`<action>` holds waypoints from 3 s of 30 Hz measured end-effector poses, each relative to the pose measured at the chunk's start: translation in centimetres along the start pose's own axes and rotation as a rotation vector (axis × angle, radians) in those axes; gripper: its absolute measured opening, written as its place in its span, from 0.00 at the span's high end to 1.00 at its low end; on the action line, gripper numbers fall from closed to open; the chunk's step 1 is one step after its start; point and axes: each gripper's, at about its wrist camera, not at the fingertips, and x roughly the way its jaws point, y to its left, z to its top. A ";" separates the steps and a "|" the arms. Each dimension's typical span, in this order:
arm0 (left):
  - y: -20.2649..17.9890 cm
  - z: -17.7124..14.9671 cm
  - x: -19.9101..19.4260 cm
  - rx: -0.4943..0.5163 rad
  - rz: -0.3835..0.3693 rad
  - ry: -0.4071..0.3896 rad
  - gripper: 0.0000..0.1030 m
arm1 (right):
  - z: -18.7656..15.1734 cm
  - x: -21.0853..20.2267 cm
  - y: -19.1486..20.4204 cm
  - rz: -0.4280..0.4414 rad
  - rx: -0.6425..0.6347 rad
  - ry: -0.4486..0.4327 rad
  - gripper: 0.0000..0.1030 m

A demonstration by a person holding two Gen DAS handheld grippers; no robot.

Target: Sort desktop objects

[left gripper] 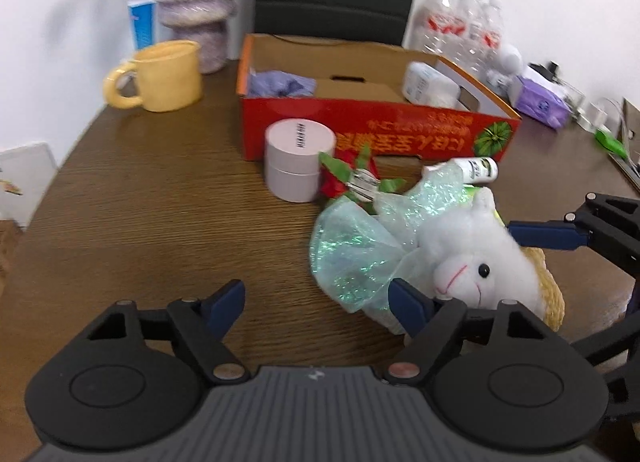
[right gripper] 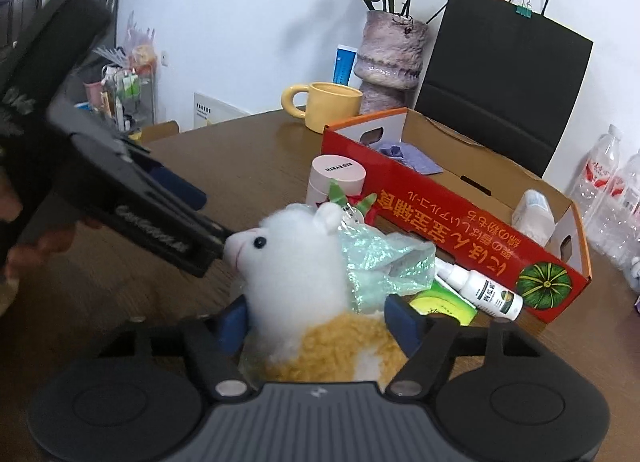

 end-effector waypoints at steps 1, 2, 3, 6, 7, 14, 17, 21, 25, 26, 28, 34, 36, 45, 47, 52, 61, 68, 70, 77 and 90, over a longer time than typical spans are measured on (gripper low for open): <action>0.0 0.1 0.4 0.002 -0.018 0.008 0.21 | -0.1 -0.1 0.0 -0.004 -0.001 0.007 0.40; 0.0 0.3 0.8 0.003 -0.036 0.016 0.21 | -0.1 -0.1 0.0 -0.009 -0.001 0.013 0.43; 0.0 0.4 1.2 -0.001 -0.060 0.023 0.21 | -0.2 -0.2 0.0 -0.014 -0.002 0.017 0.46; -0.1 0.6 2.1 -0.012 -0.117 0.038 0.21 | -0.5 -0.4 -0.3 -0.015 0.008 0.031 0.52; -0.1 0.6 2.3 -0.021 -0.134 0.041 0.21 | -0.6 -0.4 -0.4 -0.016 0.012 0.032 0.54; -0.2 0.7 2.8 -0.050 -0.254 0.042 0.53 | -1.1 -0.6 -1.1 -0.013 0.040 0.026 0.57; -0.6 0.5 2.5 -0.043 -0.264 0.026 0.95 | -1.3 -0.7 -1.3 -0.004 0.054 0.019 0.58; -1.2 0.4 2.0 -0.034 -0.279 0.004 0.97 | -1.6 -1.2 -1.4 -0.003 0.067 0.006 0.58; -1.8 0.2 1.4 -0.026 -0.284 -0.021 0.97 | -1.8 -1.7 -1.6 -0.007 0.083 -0.005 0.59; -1.9 0.2 1.2 -0.023 -0.282 -0.027 0.97 | -1.8 -1.8 -1.6 -0.009 0.087 -0.008 0.59; -2.1 0.1 0.9 -0.018 -0.278 -0.037 0.97 | -2.0 -2.1 -1.7 -0.014 0.096 -0.013 0.60; -3.0 0.2 -1.3 0.027 -0.256 -0.108 0.98 | -2.6 -3.4 -2.5 -0.036 0.139 -0.045 0.60; -3.4 0.3 -2.1 0.047 -0.243 -0.133 0.98 | -2.8 -3.9 -2.9 -0.045 0.151 -0.056 0.60; -4.4 0.6 -5.4 0.068 -0.190 -0.224 0.98 | -3.4 -5.9 -4.1 -0.080 0.179 -0.111 0.60; -4.6 0.6 -6.1 0.070 -0.180 -0.245 0.98 | -3.5 -6.2 -4.3 -0.086 0.184 -0.122 0.60; -4.7 0.5 -7.3 0.067 -0.160 -0.273 0.98 | -3.8 -7.1 -4.7 -0.100 0.196 -0.138 0.60; -3.8 0.1 -8.5 0.035 -0.125 -0.293 0.98 | -4.4 -8.4 -5.7 -0.133 0.230 -0.162 0.60; -3.3 0.0 -9.8 0.032 -0.104 -0.324 0.98 | -4.7 -8.8 -6.2 -0.142 0.257 -0.169 0.60; -3.2 0.0 -10.1 0.031 -0.098 -0.332 0.98 | -4.7 -8.9 -6.3 -0.143 0.259 -0.170 0.60; -3.3 0.2 -10.6 0.029 -0.084 -0.348 0.98 | -4.8 -9.0 -6.7 -0.145 0.275 -0.175 0.60; -3.4 1.2 -11.3 0.029 -0.070 -0.382 0.98 | -3.3 -8.8 -7.0 -0.127 0.288 -0.204 0.60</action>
